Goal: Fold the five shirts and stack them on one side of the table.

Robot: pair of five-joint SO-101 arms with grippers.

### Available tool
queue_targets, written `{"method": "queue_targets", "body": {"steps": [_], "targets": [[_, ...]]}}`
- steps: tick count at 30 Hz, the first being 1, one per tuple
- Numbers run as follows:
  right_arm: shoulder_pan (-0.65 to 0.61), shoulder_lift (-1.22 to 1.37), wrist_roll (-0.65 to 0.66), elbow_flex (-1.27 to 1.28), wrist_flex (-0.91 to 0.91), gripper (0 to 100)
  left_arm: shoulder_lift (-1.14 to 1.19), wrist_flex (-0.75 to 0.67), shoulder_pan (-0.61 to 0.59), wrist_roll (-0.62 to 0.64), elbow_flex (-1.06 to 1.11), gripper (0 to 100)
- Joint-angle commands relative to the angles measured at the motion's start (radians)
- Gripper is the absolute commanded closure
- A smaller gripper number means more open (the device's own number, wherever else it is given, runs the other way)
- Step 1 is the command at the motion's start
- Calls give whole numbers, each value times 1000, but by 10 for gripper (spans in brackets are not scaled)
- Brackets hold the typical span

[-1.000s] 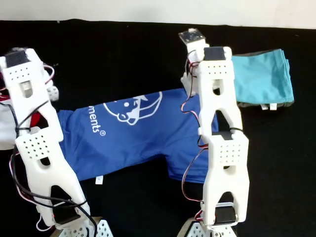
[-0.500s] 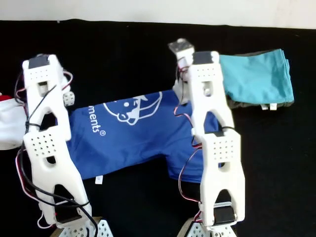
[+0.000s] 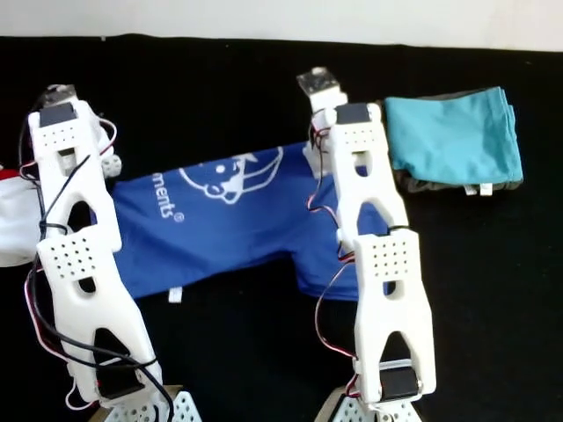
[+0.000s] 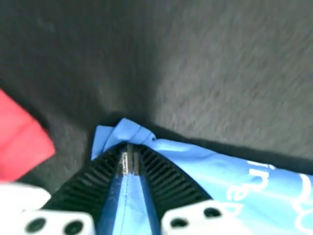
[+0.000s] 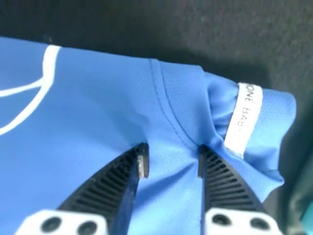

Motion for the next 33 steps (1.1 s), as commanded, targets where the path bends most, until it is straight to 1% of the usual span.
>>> {"method": "queue_targets", "body": {"steps": [1, 3, 6, 12, 14, 16, 18, 20, 22, 24, 27, 29, 33], "targets": [[10, -16, -8, -53, -1, 824, -5, -29, -25, 3, -73, 992], [7, -27, -8, -97, 53, 824, -10, -21, -27, 3, -96, 992], [7, -50, -5, -193, 153, 824, -13, 44, -36, 5, -154, 992], [7, -64, -5, -417, 354, 824, -13, 290, -13, 3, -346, 992], [12, -67, -8, -463, 355, 824, -13, 367, -5, 3, -415, 992], [13, -70, -8, -498, 355, 824, -21, 384, -7, 5, -446, 992], [7, -104, -9, -509, 357, 824, -67, 385, -21, 5, -430, 992], [-5, -176, -49, -476, 357, 824, -153, 387, -30, 5, -340, 992], [-22, -286, -97, -397, 357, 825, -288, 387, -30, 5, -191, 992], [-42, -407, -112, -255, 357, 825, -447, 385, -24, 3, 5, 992], [-70, -601, -112, 31, 355, 825, -659, 358, 5, 0, 306, 992], [-93, -722, -107, 225, 352, 825, -769, 282, 25, 0, 512, 992], [-130, -920, -106, 541, 349, 825, -931, 40, 50, 0, 906, 992]]}}
